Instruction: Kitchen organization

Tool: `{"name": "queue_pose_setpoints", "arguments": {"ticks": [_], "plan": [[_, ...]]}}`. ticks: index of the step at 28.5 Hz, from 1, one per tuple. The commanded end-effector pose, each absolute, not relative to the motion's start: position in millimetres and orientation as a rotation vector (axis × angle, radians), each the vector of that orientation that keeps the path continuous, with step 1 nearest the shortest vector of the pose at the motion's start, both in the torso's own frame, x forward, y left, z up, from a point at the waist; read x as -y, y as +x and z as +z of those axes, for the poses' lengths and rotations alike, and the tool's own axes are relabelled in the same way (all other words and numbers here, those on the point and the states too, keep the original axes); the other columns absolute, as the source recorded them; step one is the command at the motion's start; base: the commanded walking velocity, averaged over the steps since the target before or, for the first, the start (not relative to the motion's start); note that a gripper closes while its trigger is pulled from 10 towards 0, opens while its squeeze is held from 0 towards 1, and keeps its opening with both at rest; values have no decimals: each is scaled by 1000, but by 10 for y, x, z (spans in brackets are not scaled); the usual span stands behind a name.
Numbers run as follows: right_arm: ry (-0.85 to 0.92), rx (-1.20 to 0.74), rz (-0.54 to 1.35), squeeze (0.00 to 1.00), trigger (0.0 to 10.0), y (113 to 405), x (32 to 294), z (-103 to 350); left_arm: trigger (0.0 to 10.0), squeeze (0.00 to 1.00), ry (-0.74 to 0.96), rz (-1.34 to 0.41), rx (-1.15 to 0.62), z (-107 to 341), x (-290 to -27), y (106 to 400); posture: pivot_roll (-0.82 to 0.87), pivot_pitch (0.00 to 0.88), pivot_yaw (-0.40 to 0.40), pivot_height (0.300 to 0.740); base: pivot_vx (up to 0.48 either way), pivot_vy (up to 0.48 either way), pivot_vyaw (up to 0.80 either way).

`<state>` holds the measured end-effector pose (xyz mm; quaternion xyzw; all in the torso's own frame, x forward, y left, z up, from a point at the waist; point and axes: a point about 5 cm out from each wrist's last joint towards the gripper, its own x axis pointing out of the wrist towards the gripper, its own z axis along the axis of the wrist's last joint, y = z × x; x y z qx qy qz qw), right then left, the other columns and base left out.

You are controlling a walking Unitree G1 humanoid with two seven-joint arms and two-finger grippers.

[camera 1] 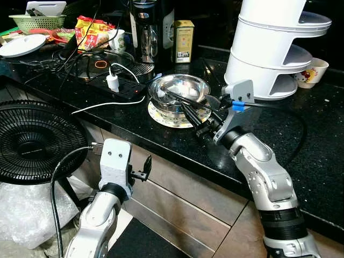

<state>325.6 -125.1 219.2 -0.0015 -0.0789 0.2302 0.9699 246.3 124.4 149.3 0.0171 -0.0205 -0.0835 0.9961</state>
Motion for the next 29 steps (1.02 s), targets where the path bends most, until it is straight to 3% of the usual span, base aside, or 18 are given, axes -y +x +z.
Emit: {"name": "queue_pose_setpoints", "arguments": {"ticks": [1, 11, 12, 14, 15, 17, 19, 29], "plan": [[-23, 164, 446, 0, 10000, 3281, 1244, 2199, 10000, 0, 31, -163, 36, 1498, -1244, 2463, 91, 0, 11, 740, 0, 0, 0], [-41, 156, 437, 0, 10000, 3310, 1219, 2188, 10000, 0, 28, -162, 34, 1491, -1236, 2464, 90, 0, 6, 740, 0, 0, 0], [-23, 159, 435, 0, 5451, 3314, 1220, 2197, 10000, 0, 28, -161, 34, 1490, -1235, 2464, 90, 0, 6, 740, 0, 0, 0], [-11, 162, 436, 0, 5451, 3315, 1219, 2204, 10000, 0, 28, -161, 33, 1489, -1235, 2464, 90, 0, 6, 740, 0, 0, 0], [-3, 164, 437, 0, 2980, 3317, 1214, 2207, 10000, 0, 27, -161, 33, 1486, -1232, 2466, 90, 0, 7, 740, 0, 0, 0], [9, 165, 437, 0, 3020, 3318, 1208, 2212, 10000, 0, 28, -162, 31, 1485, -1230, 2466, 90, 0, 7, 740, 0, 0, 0], [10, 167, 438, 0, 0, 3316, 1200, 2209, 10000, 0, 29, -163, 30, 1476, -1231, 2462, 90, 0, 8, 740, 0, 0, 0], [8, 173, 443, 0, 0, 3324, 1178, 2219, 10000, 0, 31, -162, 28, 1466, -1231, 2454, 93, 0, 7, 740, 0, 0, 0]]}}
